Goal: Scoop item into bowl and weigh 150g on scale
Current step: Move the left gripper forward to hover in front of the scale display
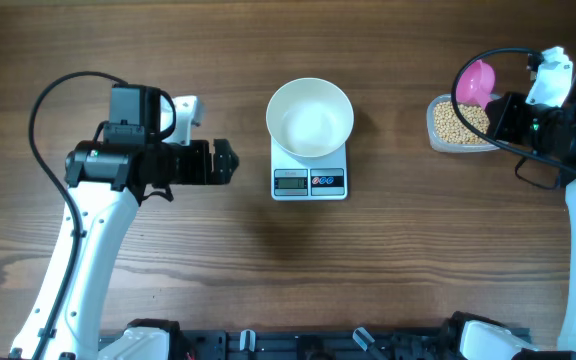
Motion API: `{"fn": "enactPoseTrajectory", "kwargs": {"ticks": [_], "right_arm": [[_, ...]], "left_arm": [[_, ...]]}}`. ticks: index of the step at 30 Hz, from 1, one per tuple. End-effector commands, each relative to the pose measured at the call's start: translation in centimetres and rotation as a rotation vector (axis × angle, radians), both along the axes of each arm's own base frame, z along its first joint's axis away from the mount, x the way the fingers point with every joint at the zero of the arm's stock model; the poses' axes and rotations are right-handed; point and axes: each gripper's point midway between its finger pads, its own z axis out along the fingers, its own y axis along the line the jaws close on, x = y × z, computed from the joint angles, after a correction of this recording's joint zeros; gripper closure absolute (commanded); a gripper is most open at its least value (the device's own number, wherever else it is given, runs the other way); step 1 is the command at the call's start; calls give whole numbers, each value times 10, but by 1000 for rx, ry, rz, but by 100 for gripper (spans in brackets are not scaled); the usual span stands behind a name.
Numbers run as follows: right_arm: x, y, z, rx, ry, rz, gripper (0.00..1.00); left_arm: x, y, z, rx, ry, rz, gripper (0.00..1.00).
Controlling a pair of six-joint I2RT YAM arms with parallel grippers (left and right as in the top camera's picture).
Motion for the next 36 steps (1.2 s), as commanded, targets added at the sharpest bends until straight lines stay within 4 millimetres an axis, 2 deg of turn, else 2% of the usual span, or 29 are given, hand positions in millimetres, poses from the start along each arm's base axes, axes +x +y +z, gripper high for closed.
{"fn": "enactPoseTrajectory", "kwargs": {"ticks": [1, 6, 10, 14, 17, 21, 29, 33, 36], "right_arm": [[0, -2, 9, -9, -24, -14, 96], [-1, -2, 8, -7, -19, -14, 96], [-2, -2, 8, -5, -14, -14, 96], [-2, -1, 8, -3, -15, -13, 96], [-1, -1, 8, -5, -20, -13, 96], [-1, -2, 9, -5, -23, -13, 96], [-1, -1, 8, -5, -20, -13, 96], [-2, -1, 8, -4, -15, -13, 96], [-2, -1, 8, -4, -15, -13, 96]], "left_arm": [[-16, -14, 7, -67, 2, -104, 0], [-41, -20, 28, -67, -31, -124, 0], [-57, -13, 50, -21, -98, -25, 0], [-72, -17, 64, 15, -156, 22, 0], [-76, -15, 55, 90, -139, 86, 0], [-79, -27, 36, 154, -85, 95, 0], [-61, -47, 18, 195, -66, 71, 0], [-54, -77, 14, 111, -65, -57, 0], [-52, -88, 12, 80, -64, -101, 0]]}}
